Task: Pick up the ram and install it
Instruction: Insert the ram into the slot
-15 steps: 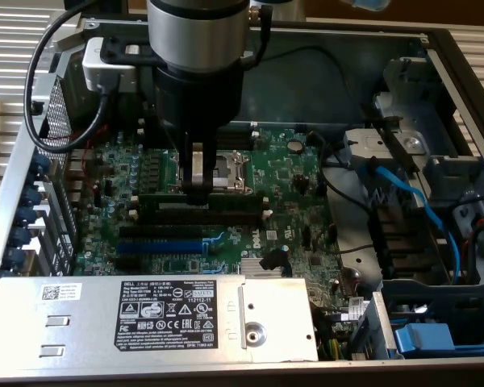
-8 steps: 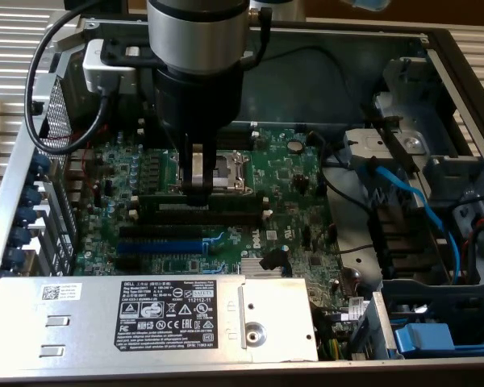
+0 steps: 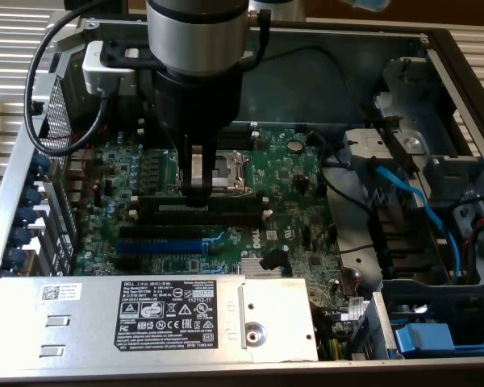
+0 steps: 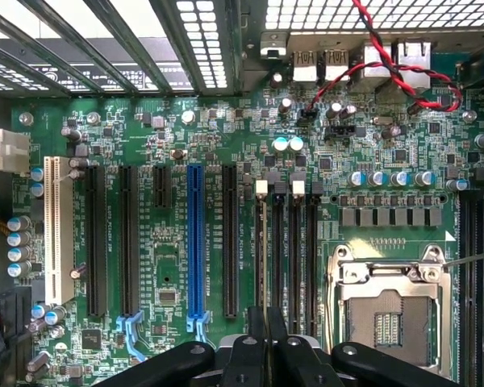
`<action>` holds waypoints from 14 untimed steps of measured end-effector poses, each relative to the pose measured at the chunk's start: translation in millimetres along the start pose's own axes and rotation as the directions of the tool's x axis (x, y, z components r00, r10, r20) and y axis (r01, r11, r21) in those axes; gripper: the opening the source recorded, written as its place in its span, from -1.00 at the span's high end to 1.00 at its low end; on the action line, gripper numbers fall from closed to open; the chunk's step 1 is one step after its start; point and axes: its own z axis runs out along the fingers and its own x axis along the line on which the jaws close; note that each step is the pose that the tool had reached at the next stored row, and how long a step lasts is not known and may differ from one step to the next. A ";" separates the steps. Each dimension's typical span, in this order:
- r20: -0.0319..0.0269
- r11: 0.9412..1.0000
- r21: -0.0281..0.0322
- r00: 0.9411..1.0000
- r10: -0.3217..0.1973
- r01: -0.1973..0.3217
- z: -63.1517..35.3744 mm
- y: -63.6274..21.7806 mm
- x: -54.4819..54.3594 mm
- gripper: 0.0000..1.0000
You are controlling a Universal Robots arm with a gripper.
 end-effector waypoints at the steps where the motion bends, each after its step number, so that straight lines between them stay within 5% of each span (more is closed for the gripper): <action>1: 0.000 1.000 0.000 1.000 0.000 0.000 0.1 0.0 0.0 0.76; 14: -0.006 1.000 0.000 1.000 0.000 0.000 1.1 0.1 -1.6 0.76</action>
